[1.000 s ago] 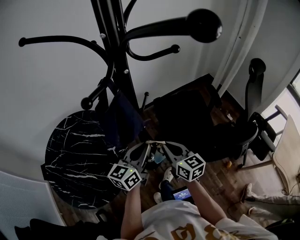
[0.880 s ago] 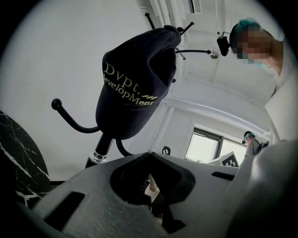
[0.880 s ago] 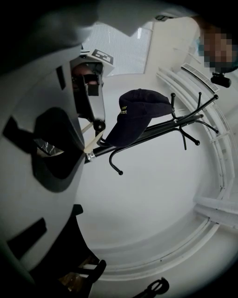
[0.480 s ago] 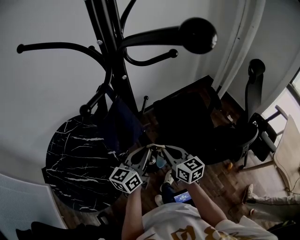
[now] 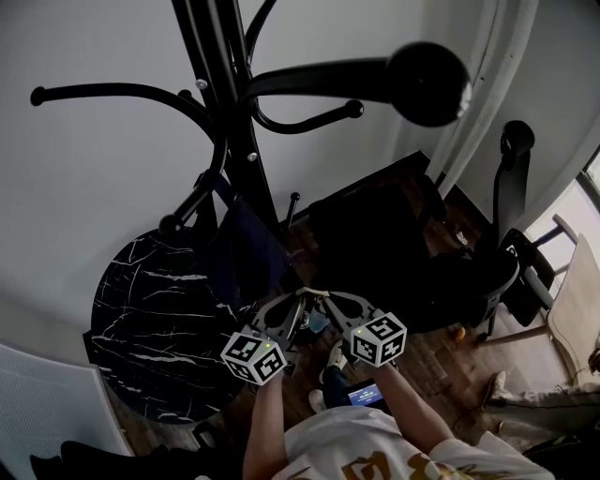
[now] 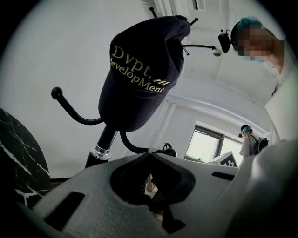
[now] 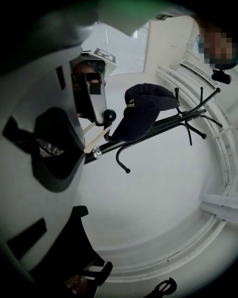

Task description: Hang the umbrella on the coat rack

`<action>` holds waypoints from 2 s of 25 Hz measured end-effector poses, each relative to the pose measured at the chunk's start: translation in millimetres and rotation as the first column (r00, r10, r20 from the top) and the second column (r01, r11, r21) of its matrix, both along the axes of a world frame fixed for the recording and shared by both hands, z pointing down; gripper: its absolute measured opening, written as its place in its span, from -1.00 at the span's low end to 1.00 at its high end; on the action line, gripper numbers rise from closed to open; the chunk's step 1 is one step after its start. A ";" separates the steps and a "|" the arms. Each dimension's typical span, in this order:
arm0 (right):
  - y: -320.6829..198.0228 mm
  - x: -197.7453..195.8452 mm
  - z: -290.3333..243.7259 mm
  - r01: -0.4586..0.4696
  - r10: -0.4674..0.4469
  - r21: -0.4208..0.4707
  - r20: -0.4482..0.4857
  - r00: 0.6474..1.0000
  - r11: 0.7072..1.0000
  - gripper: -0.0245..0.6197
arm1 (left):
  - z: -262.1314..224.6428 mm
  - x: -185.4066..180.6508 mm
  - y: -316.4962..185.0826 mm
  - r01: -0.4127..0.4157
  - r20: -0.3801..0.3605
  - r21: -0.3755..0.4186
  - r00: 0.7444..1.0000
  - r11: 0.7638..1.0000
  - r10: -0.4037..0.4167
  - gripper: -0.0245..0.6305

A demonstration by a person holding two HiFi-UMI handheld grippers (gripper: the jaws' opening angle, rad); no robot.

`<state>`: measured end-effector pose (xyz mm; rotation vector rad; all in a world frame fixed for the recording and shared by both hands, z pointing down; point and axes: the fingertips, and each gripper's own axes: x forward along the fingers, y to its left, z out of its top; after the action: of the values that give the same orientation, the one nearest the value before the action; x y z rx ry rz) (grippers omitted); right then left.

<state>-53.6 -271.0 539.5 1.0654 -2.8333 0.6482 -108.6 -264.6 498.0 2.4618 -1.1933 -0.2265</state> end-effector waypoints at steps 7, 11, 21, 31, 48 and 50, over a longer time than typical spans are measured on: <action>-4.9 -5.8 6.5 0.014 -0.014 -0.011 -0.012 1.000 1.000 -0.89 | 5.0 -1.6 -4.4 -0.004 -0.007 -0.012 1.000 1.000 0.004 -0.87; -8.4 -7.6 7.0 0.016 -0.016 -0.010 -0.015 1.000 1.000 -0.89 | 5.2 -3.0 -6.3 -0.002 -0.003 -0.014 1.000 1.000 0.002 -0.87; -22.0 -18.8 12.3 0.038 -0.038 -0.004 -0.046 0.998 0.999 -0.89 | 14.1 -16.8 -21.0 0.026 0.001 -0.056 1.000 0.998 -0.026 -0.87; -34.3 -29.7 19.7 0.056 -0.055 0.009 -0.102 0.993 0.998 -0.89 | 22.4 -24.1 -34.9 0.053 0.051 -0.087 0.998 0.995 -0.048 -0.87; -20.9 -58.9 37.1 0.174 -0.165 0.025 -0.214 0.963 0.984 -0.89 | 27.6 -20.0 -31.5 0.075 0.065 -0.094 0.996 0.993 -0.069 -0.76; -20.4 -60.2 36.8 0.182 -0.168 0.037 -0.237 0.957 0.983 -0.89 | 27.6 -18.9 -30.4 0.075 0.057 -0.100 0.996 0.992 -0.069 -0.74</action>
<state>-113.8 -291.4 576.3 0.8223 -2.7138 0.3985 -127.5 -295.0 525.6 2.3528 -1.2851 -0.1174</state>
